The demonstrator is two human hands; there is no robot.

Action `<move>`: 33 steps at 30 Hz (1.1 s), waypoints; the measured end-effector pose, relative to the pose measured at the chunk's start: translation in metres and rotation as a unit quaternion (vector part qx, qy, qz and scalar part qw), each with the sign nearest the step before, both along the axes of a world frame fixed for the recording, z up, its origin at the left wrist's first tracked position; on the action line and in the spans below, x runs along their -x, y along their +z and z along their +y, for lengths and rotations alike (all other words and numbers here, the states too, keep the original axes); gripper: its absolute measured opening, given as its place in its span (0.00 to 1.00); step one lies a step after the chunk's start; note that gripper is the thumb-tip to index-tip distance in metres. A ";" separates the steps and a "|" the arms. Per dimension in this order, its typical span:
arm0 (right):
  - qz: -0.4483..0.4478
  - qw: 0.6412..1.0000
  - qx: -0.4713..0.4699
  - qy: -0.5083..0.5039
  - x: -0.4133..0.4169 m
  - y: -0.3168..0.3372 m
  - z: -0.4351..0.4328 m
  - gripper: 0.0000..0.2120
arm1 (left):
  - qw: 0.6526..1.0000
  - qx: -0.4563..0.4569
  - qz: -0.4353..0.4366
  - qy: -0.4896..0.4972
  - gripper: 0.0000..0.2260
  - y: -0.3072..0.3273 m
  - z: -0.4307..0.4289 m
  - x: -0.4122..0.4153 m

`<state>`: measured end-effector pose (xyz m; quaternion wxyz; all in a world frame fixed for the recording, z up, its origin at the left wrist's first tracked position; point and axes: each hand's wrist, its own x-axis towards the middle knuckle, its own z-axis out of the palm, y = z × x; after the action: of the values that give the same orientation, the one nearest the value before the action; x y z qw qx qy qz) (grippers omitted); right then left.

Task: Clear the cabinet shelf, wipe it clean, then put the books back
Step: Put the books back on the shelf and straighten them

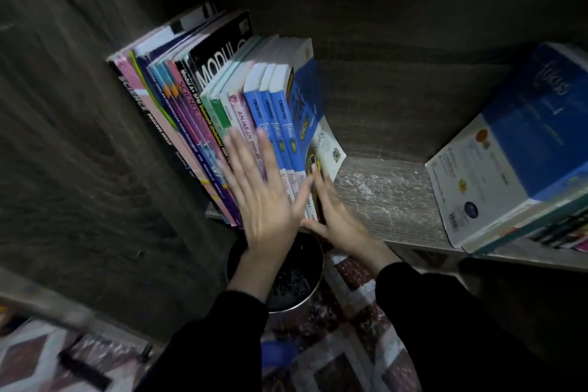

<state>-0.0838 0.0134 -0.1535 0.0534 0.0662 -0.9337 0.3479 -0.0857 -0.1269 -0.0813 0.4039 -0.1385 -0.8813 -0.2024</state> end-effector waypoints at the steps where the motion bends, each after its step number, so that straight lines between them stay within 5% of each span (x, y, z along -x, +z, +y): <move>1: -0.006 1.000 0.006 0.001 0.000 0.001 0.000 0.50 | 1.000 0.016 -0.013 -0.008 0.45 -0.019 -0.003 -0.007; 8: -0.023 0.999 0.023 -0.004 -0.001 0.006 -0.001 0.54 | 0.988 0.140 -0.062 0.016 0.59 -0.078 -0.050 0.008; 16: 0.006 0.996 0.080 -0.029 0.005 0.008 -0.003 0.58 | 0.988 0.131 -0.077 -0.010 0.58 -0.076 -0.057 0.019; 20: -0.085 0.985 0.148 -0.040 0.013 0.016 0.000 0.63 | 0.988 0.129 -0.088 0.001 0.58 -0.073 -0.055 0.015; 23: -0.220 0.939 0.262 -0.018 0.027 0.033 0.016 0.66 | 0.989 0.117 -0.090 0.000 0.59 -0.070 -0.049 0.003; 27: -0.269 0.817 0.510 0.019 0.038 0.045 0.029 0.55 | 0.990 0.137 -0.033 -0.017 0.60 -0.049 -0.026 0.004; 30: -0.242 0.835 0.493 -0.037 0.045 0.048 0.021 0.39 | 0.988 0.148 -0.046 0.010 0.63 -0.035 -0.012 0.016; 33: -0.221 0.840 0.480 -0.125 0.056 0.044 0.017 0.35 | 0.986 0.160 -0.033 0.015 0.65 -0.040 -0.015 0.022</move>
<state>-0.1399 0.0302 -0.1092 -0.0858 -0.1639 -0.6371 0.7482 -0.1078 -0.1417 -0.1212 0.3500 -0.1817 -0.9172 -0.0569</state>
